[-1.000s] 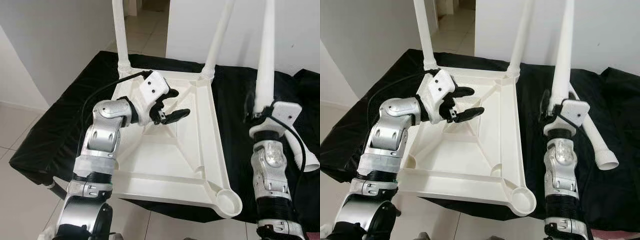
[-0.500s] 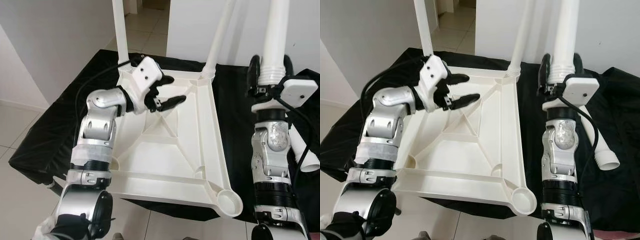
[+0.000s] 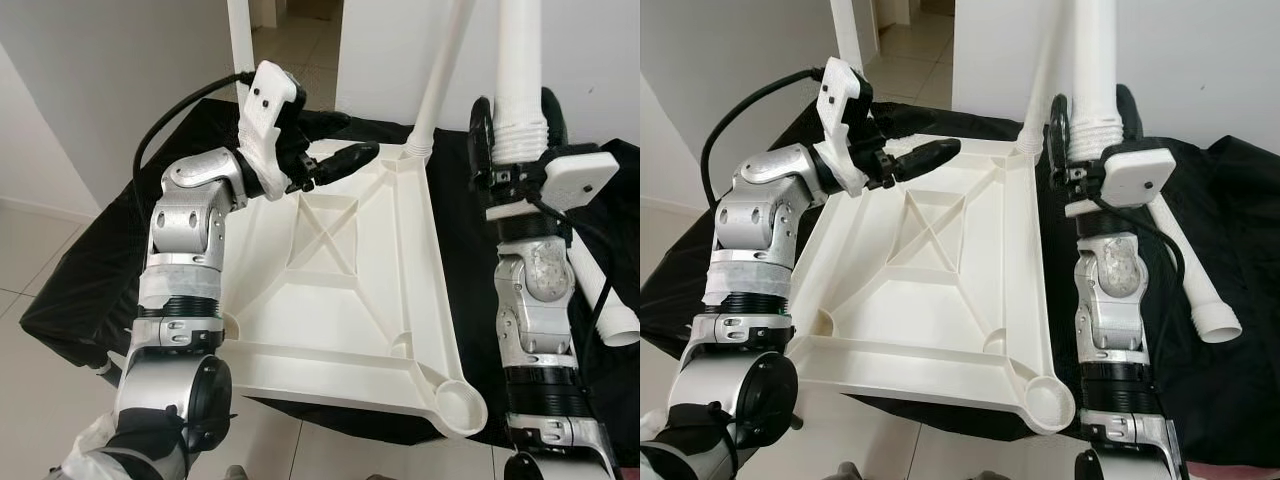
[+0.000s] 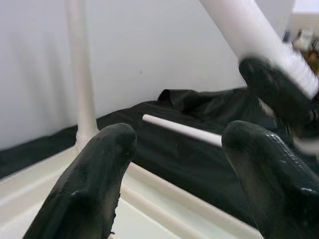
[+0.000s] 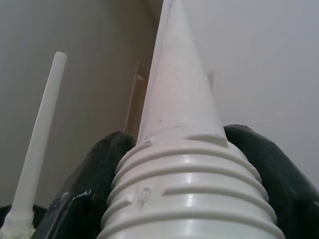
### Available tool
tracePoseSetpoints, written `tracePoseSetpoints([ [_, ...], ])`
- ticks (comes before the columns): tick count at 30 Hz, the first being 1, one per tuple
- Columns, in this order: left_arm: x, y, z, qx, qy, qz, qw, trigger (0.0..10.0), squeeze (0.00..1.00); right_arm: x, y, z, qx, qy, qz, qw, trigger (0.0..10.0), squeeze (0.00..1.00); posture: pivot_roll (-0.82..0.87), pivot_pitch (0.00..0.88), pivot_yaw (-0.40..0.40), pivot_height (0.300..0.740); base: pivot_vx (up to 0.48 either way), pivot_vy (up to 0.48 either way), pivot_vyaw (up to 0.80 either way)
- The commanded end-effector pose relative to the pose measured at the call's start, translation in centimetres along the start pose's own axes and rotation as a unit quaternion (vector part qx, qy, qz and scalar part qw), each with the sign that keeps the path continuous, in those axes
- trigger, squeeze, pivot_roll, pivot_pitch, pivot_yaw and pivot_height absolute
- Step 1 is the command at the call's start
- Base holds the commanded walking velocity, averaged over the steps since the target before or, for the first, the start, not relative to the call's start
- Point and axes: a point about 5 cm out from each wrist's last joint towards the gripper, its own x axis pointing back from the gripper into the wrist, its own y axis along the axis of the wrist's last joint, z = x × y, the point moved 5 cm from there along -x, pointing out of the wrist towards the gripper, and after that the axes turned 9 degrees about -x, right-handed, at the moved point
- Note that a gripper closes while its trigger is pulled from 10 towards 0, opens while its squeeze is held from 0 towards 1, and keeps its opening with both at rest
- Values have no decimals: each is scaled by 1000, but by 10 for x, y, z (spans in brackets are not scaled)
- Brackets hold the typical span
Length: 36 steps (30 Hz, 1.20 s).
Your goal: Building children table
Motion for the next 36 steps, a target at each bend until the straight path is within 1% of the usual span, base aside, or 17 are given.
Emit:
tracePoseSetpoints([
  [1, -4, 6, 9, 19, 36, -6, 999, 10000, 0, -1, 7, 5, 0, 17, -12, 1000, 10000, 0, -63, 0, -13, 740, 0, 0, 0],
  [5, -8, 8, 2, 55, 2, -12, 998, 10000, 0, 2, 5, 14, -8, 37, -7, 999, 10000, 0, -64, 0, -10, 740, 0, 0, 0],
  [6, -11, 8, 1, 81, -8, -14, 997, 10000, 0, 3, 5, 20, -17, 51, -8, 999, 10000, 0, -65, 0, -4, 740, 0, 0, 0],
  [8, -11, 8, 1, 81, -8, -14, 997, 10000, 0, 3, 5, 20, -17, 51, -8, 999, 10000, 0, -65, 0, -4, 740, 0, 0, 0],
  [10, -17, 6, -2, 141, -33, -11, 989, 10000, 0, 6, 6, 32, -26, 78, -11, 997, 10000, 0, -73, 0, 12, 740, 0, 0, 0],
  [11, -17, 6, -2, 141, -33, -11, 989, 10000, 0, 6, 6, 32, -26, 78, -11, 997, 10000, 0, -73, 0, 12, 740, 0, 0, 0],
  [12, -19, 8, -4, 167, -45, -14, 985, 10000, 0, 8, 5, 36, -31, 87, -10, 996, 10000, 0, -78, 0, 14, 740, 0, 0, 0],
  [13, -19, 8, -4, 167, -45, -14, 985, 10000, 0, 8, 5, 36, -31, 87, -10, 996, 10000, 0, -78, 0, 14, 740, 0, 0, 0],
  [14, -21, 10, -5, 189, -56, -17, 980, 10000, 0, 9, 4, 39, -33, 93, -8, 995, 10000, 0, -79, 0, 16, 740, 0, 0, 0],
  [17, -21, 10, -5, 189, -56, -17, 980, 10000, 0, 9, 4, 39, -33, 93, -8, 995, 10000, 0, -79, 0, 16, 740, 0, 0, 0],
  [19, -23, 12, -6, 207, -67, -22, 976, 10000, 0, 12, 2, 44, -36, 101, -4, 994, 10000, 0, -82, 0, 22, 740, 0, 0, 0],
  [21, -25, 22, -6, 249, -87, -51, 963, 10000, 0, 20, -5, 52, -45, 121, 16, 991, 10000, 0, -94, 0, 33, 740, 0, 0, 0],
  [27, -25, 27, -4, 268, -92, -65, 957, 10000, 0, 25, -8, 56, -50, 134, 27, 989, 10000, 0, -97, 0, 37, 740, 0, 0, 0],
  [29, -28, 25, -2, 279, -89, -66, 954, 10000, 0, 34, -15, 65, -58, 161, 51, 984, 10000, 0, -106, 0, 42, 740, 0, 0, 0],
  [31, -28, 25, -2, 279, -89, -66, 954, 10000, 0, 34, -15, 65, -58, 161, 51, 984, 10000, 0, -106, 0, 42, 740, 0, 0, 0],
  [32, -32, 23, 0, 285, -86, -62, 953, 10000, 0, 43, -21, 72, -67, 181, 70, 979, 10000, 0, -106, 0, 39, 740, 0, 0, 0],
  [36, -35, 22, 6, 291, -76, -59, 952, 10000, 0, 52, -24, 77, -70, 196, 85, 974, 10000, 0, -115, 0, 39, 740, 0, 0, 0],
])
